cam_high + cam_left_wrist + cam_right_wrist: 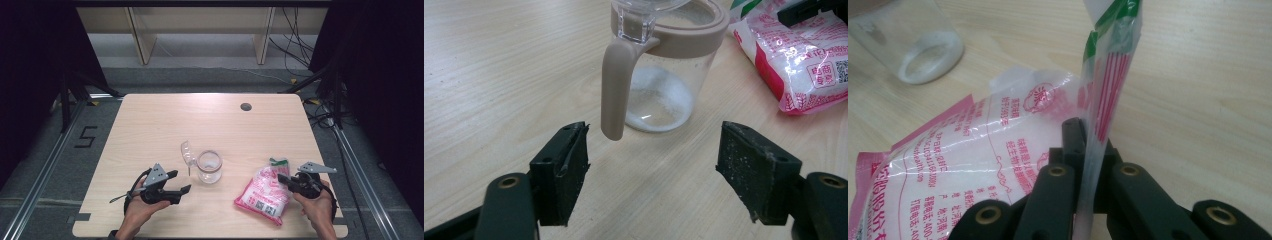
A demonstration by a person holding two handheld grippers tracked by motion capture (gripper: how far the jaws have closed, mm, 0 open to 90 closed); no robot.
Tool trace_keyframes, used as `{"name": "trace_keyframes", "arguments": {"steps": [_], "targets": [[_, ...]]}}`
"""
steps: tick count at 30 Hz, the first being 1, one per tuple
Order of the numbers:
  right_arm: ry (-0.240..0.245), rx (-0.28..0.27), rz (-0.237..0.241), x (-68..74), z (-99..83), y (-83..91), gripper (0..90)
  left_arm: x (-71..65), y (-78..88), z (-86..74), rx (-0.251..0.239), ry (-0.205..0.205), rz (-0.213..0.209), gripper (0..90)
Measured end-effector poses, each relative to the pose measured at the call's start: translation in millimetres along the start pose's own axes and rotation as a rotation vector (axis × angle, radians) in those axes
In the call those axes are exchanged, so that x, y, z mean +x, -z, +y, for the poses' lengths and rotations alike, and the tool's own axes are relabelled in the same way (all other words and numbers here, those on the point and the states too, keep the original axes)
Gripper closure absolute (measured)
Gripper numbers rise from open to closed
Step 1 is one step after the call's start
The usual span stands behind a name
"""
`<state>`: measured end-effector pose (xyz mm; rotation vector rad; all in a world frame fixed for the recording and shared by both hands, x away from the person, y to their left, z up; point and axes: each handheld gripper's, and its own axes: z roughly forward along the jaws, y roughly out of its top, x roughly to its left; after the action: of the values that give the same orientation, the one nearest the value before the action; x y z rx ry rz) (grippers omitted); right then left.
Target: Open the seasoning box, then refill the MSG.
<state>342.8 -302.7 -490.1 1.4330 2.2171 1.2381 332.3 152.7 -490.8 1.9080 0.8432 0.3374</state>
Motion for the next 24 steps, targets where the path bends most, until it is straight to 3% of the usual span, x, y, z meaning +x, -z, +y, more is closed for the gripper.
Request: {"name": "trace_keyframes", "arguments": {"steps": [1,3,5,6,7,8,10,11,13,15,18,20,21,22,24], "targets": [[0.079,-0.035,-0.002,-4.1,0.9,-0.6,90.0,-0.4,-0.4,-0.2,0.006,0.002,-0.007,28.0],[0.041,-0.059,0.020,-1.0,0.7,1.6,90.0,-2.1,-1.8,-0.9,0.009,-0.010,-0.016,28.0],[0.041,-0.091,0.039,-0.8,1.0,3.9,90.0,-5.0,-3.2,-1.4,0.013,-0.013,-0.020,28.1],[-0.010,-0.102,0.055,4.7,1.0,7.4,90.0,-5.9,-3.1,-1.4,0.019,-0.018,-0.019,28.1],[0.035,-0.116,0.059,3.0,2.6,9.8,90.0,-6.2,-3.2,-1.4,0.023,-0.024,-0.024,28.1],[-0.008,-0.114,0.068,8.6,2.8,13.5,90.0,-7.5,-4.2,-1.6,0.016,-0.014,-0.027,28.1],[0.009,-0.152,0.083,10.4,3.5,16.2,90.0,-9.1,-5.4,-2.2,0.013,-0.006,-0.029,28.0],[-0.016,-0.184,0.112,13.0,3.1,16.9,90.0,-9.9,-6.2,-2.3,0.018,-0.009,-0.032,28.0],[-0.016,-0.192,0.119,12.2,3.0,19.1,90.0,-13.5,-8.1,-2.7,0.034,-0.029,-0.029,28.1],[-0.037,-0.236,0.142,12.8,3.2,19.8,90.0,-20.0,-12.0,-3.2,0.013,-0.015,-0.049,28.1],[-0.040,-0.246,0.157,17.8,5.9,21.7,90.0,-27.1,-13.5,-2.6,0.040,-0.043,-0.056,28.2],[-0.072,-0.255,0.169,22.4,7.0,23.5,90.0,-31.6,-16.1,-3.4,0.039,-0.057,-0.059,28.3],[-0.042,-0.276,0.168,20.0,7.7,23.1,90.0,-33.7,-17.3,-3.8,0.035,-0.055,-0.059,28.3],[-0.070,-0.271,0.173,22.7,7.8,24.2,90.0,-36.8,-19.0,-4.1,0.030,-0.055,-0.052,28.3],[-0.048,-0.271,0.194,25.5,11.4,26.4,90.0,-41.8,-21.9,-5.1,0.047,-0.097,-0.035,28.3]]}}
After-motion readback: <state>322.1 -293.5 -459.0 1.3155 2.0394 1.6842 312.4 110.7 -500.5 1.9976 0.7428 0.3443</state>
